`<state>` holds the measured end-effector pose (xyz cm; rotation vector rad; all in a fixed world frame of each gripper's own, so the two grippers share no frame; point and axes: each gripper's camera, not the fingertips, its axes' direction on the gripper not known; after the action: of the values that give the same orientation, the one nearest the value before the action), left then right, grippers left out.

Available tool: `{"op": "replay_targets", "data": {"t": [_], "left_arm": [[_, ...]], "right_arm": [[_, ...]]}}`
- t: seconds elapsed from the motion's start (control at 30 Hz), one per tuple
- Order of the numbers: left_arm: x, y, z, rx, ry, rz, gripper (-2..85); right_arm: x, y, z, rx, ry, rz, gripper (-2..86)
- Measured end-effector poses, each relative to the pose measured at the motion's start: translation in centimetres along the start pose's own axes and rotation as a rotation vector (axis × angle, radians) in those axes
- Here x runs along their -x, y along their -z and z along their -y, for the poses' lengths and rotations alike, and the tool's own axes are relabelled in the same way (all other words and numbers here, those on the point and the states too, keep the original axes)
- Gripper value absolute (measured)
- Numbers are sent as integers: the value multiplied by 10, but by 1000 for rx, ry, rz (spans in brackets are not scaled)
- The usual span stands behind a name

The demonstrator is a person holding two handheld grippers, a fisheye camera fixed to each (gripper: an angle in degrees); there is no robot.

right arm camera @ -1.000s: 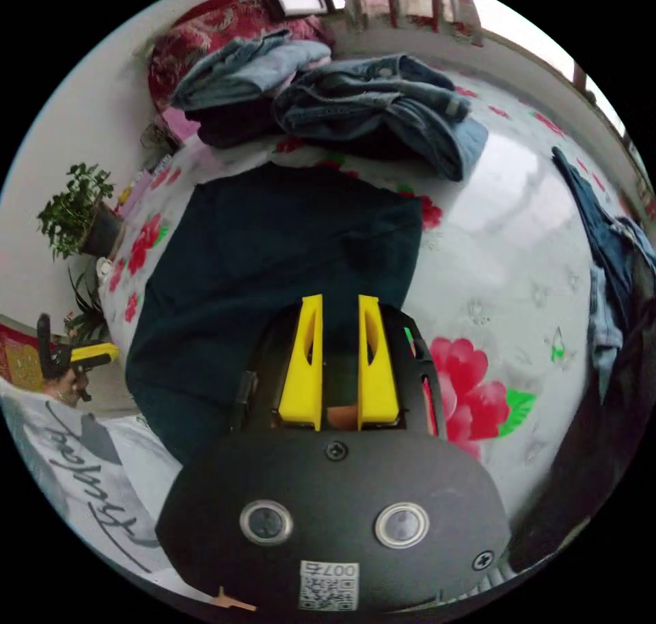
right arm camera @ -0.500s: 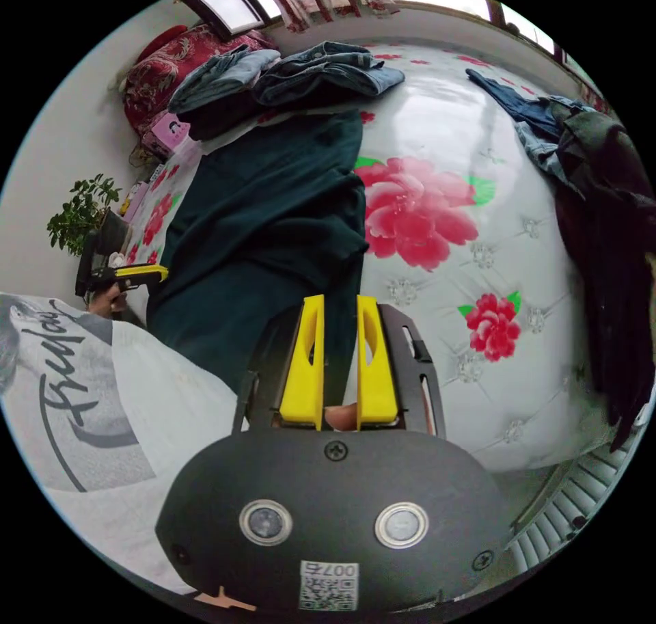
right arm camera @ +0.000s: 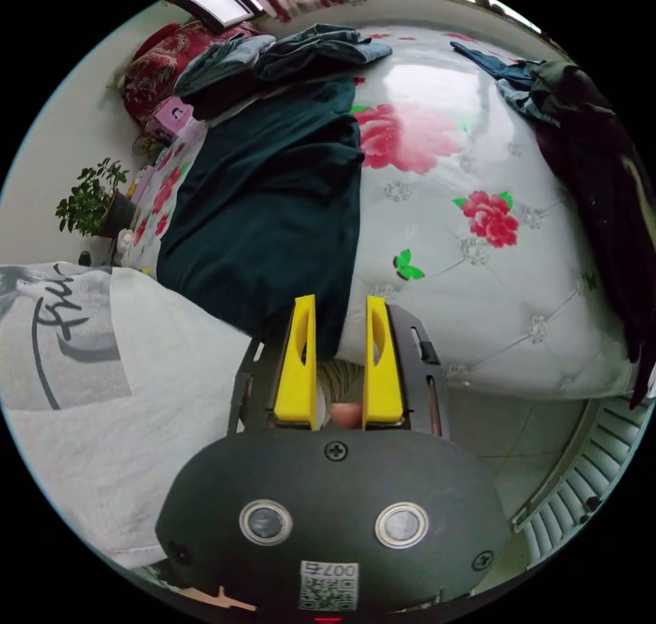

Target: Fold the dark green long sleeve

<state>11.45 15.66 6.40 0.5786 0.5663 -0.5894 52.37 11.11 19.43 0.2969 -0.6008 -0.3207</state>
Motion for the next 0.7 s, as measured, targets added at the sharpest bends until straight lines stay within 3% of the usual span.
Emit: {"op": "replay_targets", "data": {"t": [0.2,0.3,0.37,0.43,0.57,0.7], "left_arm": [[-41,-37,-10,135,-119,-102,114],[-59,-53,10,266,-163,-23,73],[-63,-47,22,340,-209,-27,34],[-61,-25,28,299,-230,-93,23],[-45,50,53,-17,-152,-276,28],[-56,42,74,20,-169,-110,70]], "right_arm": [[15,-21,-1,157,42,5,69],[28,-17,7,217,125,-139,34],[31,-2,15,198,166,-43,21],[30,18,28,159,182,32,14],[29,82,61,-83,172,100,15],[21,93,86,-126,72,154,38]]}}
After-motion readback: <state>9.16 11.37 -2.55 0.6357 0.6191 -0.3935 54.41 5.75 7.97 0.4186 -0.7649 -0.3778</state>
